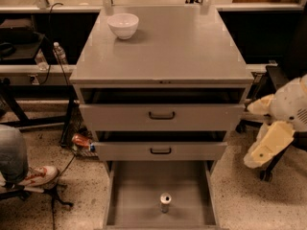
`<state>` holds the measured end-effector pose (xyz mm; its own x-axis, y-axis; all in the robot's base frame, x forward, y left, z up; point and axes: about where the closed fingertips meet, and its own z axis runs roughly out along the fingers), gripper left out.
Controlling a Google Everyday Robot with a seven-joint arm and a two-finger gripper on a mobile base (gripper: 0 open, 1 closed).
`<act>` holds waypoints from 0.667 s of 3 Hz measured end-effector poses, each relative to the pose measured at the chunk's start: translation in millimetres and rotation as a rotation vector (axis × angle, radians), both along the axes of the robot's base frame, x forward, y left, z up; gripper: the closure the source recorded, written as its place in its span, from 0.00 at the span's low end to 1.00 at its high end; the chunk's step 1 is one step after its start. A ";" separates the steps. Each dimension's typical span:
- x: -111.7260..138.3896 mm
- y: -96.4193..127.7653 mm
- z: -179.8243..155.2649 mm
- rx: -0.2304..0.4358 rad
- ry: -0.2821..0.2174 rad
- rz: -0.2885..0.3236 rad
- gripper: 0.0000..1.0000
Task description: Pick redbull can from bottom drawer and place on counter
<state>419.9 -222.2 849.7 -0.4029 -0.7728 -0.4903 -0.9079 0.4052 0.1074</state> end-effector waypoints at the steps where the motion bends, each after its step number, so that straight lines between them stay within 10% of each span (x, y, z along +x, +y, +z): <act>1: -17.4 20.7 -58.5 0.125 0.092 -0.047 0.00; 2: -16.8 20.1 -60.5 0.130 0.090 -0.050 0.00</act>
Offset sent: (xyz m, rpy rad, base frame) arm -0.0132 0.0163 -0.0485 0.1107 0.0739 -0.0422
